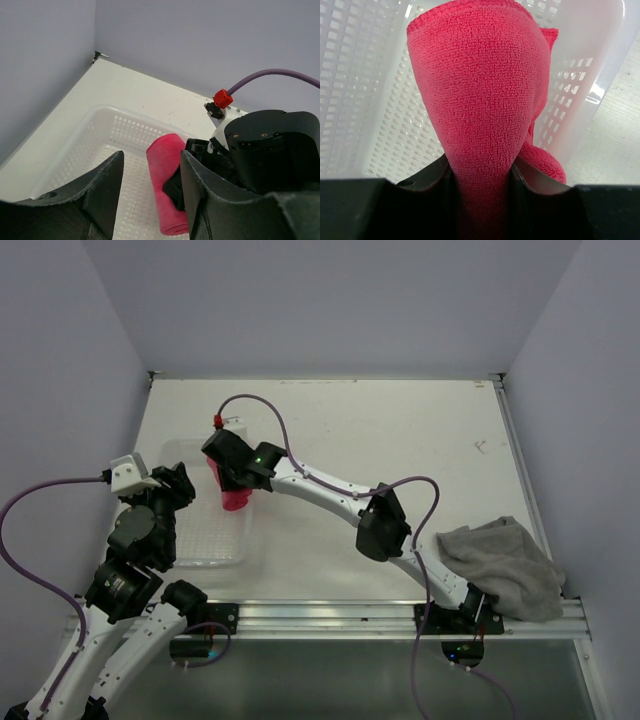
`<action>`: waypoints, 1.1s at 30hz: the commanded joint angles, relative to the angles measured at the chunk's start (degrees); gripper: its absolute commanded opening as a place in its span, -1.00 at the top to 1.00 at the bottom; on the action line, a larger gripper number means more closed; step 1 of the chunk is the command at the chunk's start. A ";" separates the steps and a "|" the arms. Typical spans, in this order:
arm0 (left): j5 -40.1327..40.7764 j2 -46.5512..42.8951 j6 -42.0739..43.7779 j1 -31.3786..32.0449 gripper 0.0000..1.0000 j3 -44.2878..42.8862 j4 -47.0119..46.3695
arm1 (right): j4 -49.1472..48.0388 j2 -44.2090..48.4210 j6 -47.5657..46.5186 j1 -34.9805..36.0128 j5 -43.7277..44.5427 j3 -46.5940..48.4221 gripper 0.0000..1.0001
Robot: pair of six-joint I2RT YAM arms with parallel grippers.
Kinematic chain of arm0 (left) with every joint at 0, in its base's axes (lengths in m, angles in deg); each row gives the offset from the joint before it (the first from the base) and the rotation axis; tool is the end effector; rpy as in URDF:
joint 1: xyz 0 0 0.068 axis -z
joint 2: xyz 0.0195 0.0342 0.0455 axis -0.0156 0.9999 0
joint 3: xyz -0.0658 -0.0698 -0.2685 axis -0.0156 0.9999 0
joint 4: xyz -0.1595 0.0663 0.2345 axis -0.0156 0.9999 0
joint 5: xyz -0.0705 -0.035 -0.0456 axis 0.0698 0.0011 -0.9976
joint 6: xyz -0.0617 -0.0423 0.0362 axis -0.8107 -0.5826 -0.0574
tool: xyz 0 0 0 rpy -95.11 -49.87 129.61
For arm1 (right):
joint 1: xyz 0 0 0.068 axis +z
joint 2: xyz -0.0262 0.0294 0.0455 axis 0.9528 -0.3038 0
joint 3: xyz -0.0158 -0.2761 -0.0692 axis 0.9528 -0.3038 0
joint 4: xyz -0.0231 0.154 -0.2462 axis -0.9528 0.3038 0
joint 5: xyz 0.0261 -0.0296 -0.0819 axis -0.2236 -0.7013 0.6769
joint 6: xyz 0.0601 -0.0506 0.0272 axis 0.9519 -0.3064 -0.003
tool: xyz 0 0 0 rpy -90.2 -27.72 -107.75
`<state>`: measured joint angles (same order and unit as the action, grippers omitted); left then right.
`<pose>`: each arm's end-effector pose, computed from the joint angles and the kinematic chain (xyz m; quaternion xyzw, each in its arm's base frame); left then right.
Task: Roll the towels
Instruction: Place the rolled towel into the container
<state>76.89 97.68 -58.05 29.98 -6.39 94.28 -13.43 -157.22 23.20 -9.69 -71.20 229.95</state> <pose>0.1361 -0.0199 0.3654 -0.1989 0.6860 -0.0378 0.6989 0.3035 0.5357 0.2379 -0.1363 0.9082 0.1864 0.3490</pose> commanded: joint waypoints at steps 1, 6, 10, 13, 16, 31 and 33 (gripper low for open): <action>0.21 0.04 0.72 0.45 -0.06 0.45 -1.43 | -2.97 5.71 -0.56 0.30 -0.27 -0.33 1.00; 0.12 -0.14 0.80 0.54 -0.06 0.53 -1.43 | -11.60 7.03 -0.56 0.56 -7.73 -2.62 1.00; 0.21 -0.05 0.89 0.71 -0.07 0.53 -1.43 | -18.80 6.51 0.14 0.56 -13.01 -3.23 1.00; 0.13 -0.14 0.89 0.80 -0.07 0.53 -1.52 | -19.17 3.97 0.76 0.56 -13.47 -1.14 1.00; 0.04 -0.14 0.98 0.89 -0.08 0.53 -1.52 | -18.64 1.33 1.20 -0.05 -13.29 -1.21 1.00; -0.49 0.39 1.16 1.24 -0.08 0.62 -1.70 | -26.99 -5.89 7.36 -5.41 -24.46 -3.67 1.00; -0.58 0.39 1.24 1.33 -0.08 0.71 -1.70 | -23.76 -5.27 6.22 -5.50 -20.97 -3.76 1.00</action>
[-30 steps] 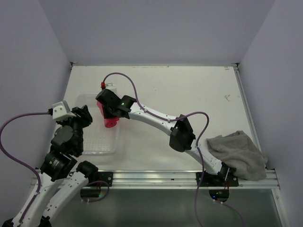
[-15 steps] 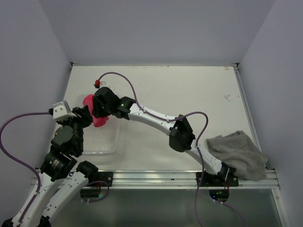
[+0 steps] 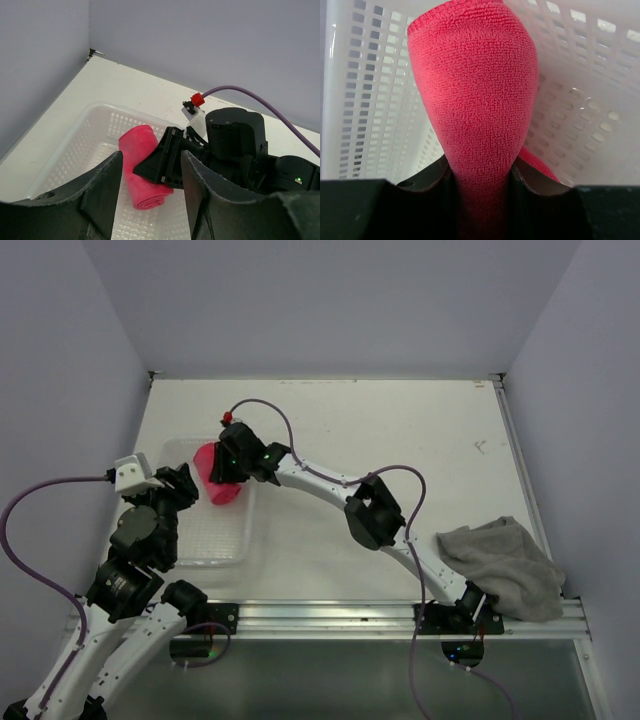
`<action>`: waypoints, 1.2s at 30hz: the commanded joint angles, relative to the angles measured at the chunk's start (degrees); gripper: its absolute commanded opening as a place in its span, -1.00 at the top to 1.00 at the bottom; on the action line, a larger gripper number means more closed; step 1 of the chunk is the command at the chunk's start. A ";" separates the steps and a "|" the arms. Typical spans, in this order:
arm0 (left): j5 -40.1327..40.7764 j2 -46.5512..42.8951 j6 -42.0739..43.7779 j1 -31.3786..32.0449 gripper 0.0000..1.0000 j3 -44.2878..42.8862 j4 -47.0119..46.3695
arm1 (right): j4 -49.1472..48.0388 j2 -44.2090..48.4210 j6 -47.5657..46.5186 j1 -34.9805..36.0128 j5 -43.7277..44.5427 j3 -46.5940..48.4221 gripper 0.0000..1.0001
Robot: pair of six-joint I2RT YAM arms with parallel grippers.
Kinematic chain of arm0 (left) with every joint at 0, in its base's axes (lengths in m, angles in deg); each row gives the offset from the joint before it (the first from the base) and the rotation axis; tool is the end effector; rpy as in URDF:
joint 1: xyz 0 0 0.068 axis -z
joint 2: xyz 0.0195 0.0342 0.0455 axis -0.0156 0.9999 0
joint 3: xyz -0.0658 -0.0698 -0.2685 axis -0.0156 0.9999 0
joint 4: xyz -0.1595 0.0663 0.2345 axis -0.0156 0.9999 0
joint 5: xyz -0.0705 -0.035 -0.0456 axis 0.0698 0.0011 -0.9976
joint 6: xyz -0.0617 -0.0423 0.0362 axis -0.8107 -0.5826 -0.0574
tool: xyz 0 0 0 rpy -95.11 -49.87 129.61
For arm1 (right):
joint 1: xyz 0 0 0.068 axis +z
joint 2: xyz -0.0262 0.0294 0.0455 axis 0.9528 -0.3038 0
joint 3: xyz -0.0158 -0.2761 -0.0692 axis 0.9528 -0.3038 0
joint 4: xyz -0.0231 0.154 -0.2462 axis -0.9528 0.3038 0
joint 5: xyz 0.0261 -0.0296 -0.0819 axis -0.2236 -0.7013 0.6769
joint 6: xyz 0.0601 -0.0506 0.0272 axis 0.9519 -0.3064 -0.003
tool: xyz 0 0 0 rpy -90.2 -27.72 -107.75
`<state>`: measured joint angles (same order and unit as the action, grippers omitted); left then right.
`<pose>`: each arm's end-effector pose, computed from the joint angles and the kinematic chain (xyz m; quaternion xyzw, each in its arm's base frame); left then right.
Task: Roll the towels
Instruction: Place the rolled towel into the container
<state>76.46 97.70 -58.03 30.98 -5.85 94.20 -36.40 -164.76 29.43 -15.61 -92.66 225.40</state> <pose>0.1372 -0.0236 0.3620 -0.1890 0.6911 -0.0443 0.6962 0.3607 0.5558 0.1665 -0.1074 0.8825 0.3672 0.2735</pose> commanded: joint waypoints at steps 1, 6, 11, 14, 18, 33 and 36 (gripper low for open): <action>-0.23 0.37 1.22 0.32 -0.08 0.16 -1.61 | 0.45 2.44 -0.19 0.42 1.74 0.53 0.93; -0.49 0.37 1.31 0.59 -0.09 0.16 -1.70 | 6.44 2.36 -2.74 0.16 6.15 0.08 0.38; -0.84 0.37 1.48 0.76 -0.14 0.25 -1.70 | 8.20 1.92 -4.41 0.33 6.59 0.52 0.02; -0.93 0.45 1.57 0.85 -0.16 0.34 -1.78 | 7.76 2.09 -4.94 0.42 6.24 0.61 -0.11; -1.11 0.54 1.66 0.85 -0.18 0.34 -1.78 | 7.94 2.01 -5.47 0.33 6.41 1.84 -0.25; -1.72 0.72 2.01 0.94 -0.25 0.43 -1.87 | 5.74 5.34 -5.73 0.07 5.97 3.78 -0.56; -1.81 0.89 2.10 0.94 -0.26 0.43 -1.96 | 4.86 5.96 -5.47 -0.10 5.80 3.78 -0.58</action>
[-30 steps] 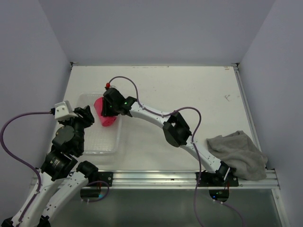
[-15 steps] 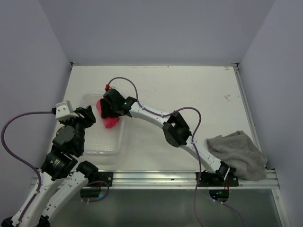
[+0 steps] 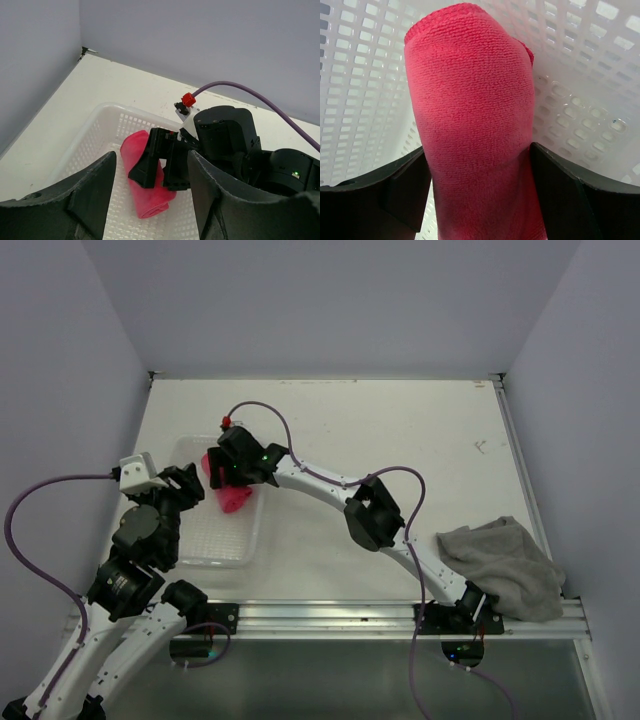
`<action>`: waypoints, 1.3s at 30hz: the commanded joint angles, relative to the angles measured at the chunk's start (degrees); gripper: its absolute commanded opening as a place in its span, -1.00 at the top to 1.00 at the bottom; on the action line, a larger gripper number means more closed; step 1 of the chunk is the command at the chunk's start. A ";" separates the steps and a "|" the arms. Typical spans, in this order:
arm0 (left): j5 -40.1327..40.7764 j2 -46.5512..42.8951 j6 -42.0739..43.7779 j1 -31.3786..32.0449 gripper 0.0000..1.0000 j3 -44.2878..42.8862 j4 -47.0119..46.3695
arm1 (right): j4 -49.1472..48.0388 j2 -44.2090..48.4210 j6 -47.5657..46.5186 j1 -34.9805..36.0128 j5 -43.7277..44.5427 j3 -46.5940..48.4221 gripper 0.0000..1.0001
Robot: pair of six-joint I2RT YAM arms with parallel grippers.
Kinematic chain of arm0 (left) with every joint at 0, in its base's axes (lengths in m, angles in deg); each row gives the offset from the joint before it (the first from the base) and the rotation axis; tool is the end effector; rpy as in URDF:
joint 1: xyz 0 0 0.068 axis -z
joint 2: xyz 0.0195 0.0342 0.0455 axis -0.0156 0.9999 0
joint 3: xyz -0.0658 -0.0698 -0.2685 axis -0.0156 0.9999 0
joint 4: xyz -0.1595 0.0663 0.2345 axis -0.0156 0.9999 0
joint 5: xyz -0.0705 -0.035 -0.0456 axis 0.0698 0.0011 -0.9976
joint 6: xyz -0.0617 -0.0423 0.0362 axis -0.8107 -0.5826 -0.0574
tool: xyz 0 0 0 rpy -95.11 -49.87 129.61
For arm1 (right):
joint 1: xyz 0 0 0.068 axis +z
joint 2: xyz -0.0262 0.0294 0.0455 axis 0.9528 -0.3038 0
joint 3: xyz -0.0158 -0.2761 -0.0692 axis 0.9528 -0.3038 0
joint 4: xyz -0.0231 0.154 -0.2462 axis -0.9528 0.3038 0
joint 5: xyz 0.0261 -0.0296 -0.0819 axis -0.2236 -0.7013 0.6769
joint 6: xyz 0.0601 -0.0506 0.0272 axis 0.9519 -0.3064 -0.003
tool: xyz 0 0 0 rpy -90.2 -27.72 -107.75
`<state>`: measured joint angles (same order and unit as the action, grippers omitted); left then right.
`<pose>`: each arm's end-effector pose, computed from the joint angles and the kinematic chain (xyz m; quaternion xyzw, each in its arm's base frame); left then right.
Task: Roll the towels
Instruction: Place the rolled towel into the container, then grab a towel with the right arm
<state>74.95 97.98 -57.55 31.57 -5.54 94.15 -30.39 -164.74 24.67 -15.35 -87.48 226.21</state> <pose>0.1390 -0.0279 0.3595 -0.1722 0.6983 -0.0520 0.6929 0.3592 0.5470 0.1603 -0.1294 0.8996 0.2989 0.2909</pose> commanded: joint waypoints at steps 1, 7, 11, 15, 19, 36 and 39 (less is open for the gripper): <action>-0.39 0.61 1.62 0.35 -0.26 0.12 -1.83 | -1.15 5.94 -0.70 -0.37 0.79 2.97 -0.59; -0.65 0.70 1.71 0.35 -0.28 0.21 -1.83 | -1.50 6.73 -0.26 -0.81 0.79 2.88 -0.60; -0.92 0.79 1.80 0.35 -0.29 0.21 -1.92 | -1.68 7.34 -0.18 -0.98 0.71 2.88 -0.60; -1.01 0.87 1.80 0.35 -0.29 0.21 -1.92 | -2.47 8.84 0.09 -1.16 0.27 2.70 -0.61; -1.18 0.96 1.88 0.35 -0.30 0.21 -1.92 | -2.65 10.77 -0.43 -1.42 1.05 2.53 -0.62; -3.90 3.25 2.67 0.35 -0.35 0.03 -2.62 | -0.98 36.77 -7.56 -4.67 7.28 -19.42 -0.40; -5.92 5.26 2.76 0.35 -0.35 -1.10 -2.62 | 1.39 46.70 -9.05 -6.43 14.46 -28.91 -0.26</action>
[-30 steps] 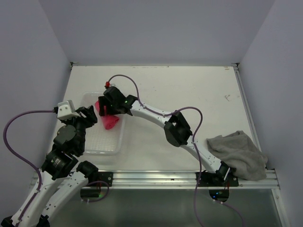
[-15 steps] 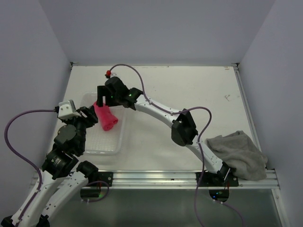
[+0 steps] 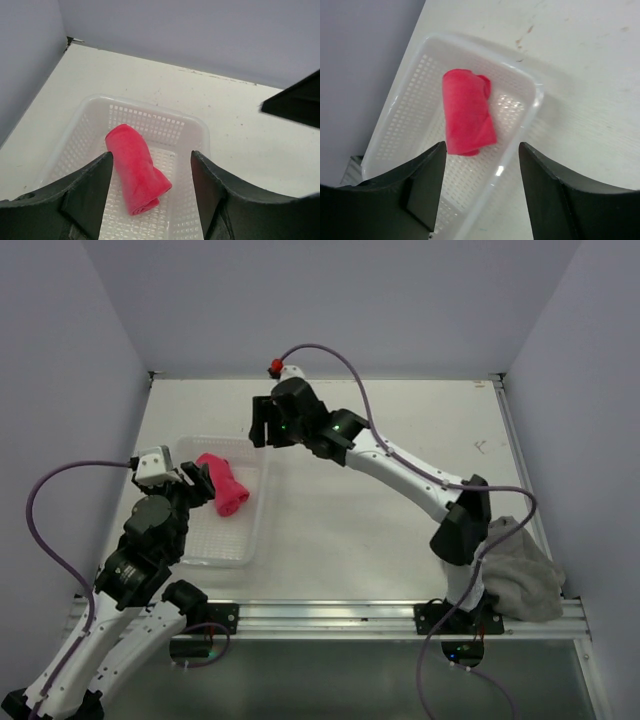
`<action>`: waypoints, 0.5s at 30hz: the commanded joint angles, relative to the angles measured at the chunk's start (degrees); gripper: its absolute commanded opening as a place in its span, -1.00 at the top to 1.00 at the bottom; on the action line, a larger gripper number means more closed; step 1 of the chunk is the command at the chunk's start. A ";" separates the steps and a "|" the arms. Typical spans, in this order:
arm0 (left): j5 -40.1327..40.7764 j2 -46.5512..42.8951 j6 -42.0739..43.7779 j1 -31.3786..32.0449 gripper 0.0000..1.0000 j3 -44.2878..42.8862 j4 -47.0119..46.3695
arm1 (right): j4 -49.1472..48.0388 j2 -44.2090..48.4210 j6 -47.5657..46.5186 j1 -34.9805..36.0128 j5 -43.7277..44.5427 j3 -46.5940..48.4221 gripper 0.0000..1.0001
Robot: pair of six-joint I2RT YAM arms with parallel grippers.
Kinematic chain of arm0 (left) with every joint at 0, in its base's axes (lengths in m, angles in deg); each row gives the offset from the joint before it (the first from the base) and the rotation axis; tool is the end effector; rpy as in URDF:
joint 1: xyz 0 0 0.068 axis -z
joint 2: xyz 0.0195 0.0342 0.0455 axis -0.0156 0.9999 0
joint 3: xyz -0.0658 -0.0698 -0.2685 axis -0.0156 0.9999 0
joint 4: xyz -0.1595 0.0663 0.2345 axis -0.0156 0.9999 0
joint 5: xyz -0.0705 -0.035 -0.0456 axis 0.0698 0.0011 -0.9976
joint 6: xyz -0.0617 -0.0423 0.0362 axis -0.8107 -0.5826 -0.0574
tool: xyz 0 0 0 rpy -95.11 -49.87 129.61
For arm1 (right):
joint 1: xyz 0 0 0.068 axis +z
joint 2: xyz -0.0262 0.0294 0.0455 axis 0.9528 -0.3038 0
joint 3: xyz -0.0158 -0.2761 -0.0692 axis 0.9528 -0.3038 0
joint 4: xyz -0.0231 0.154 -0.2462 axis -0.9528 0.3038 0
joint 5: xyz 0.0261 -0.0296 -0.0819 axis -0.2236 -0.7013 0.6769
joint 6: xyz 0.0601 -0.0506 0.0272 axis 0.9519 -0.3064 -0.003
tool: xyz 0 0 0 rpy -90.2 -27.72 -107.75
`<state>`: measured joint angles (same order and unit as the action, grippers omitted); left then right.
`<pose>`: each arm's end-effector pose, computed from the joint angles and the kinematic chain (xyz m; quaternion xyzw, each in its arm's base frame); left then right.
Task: Roll the towels
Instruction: Grab a towel with the right arm
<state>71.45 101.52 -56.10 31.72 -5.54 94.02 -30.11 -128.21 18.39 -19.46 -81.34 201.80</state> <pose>0.1524 -0.0403 0.3521 -0.1329 0.7240 -0.0516 0.6749 0.3314 0.4198 0.3608 -0.1093 0.8527 0.2999 0.4136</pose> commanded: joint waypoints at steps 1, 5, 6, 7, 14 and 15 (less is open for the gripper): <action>-3.39 3.38 1.41 0.20 -0.35 -1.46 -2.66 | 3.38 12.89 -3.74 -2.76 10.54 -6.70 -0.23; -14.95 10.74 2.72 0.20 -0.34 -4.62 -3.28 | 9.88 27.99 -2.52 -4.43 21.88 -21.61 -0.08; -17.26 12.87 2.73 0.20 -0.33 -6.63 -2.24 | 10.86 30.48 -1.65 -5.04 23.72 -24.62 -0.04; -19.46 17.24 1.86 0.20 -0.31 -7.60 -1.62 | 13.39 32.85 0.89 -6.53 26.44 -27.52 -0.03; -38.96 30.63 -3.68 0.55 -0.24 -6.39 -9.50 | 25.79 54.21 15.66 -16.73 32.08 -53.90 -0.29; -40.12 32.04 -4.56 0.55 -0.24 -5.25 -10.74 | 27.46 55.80 17.07 -17.78 32.87 -55.75 -0.33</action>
<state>42.53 130.64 -57.37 31.85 -12.14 89.78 -11.25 -75.91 27.51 -35.00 -54.48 151.05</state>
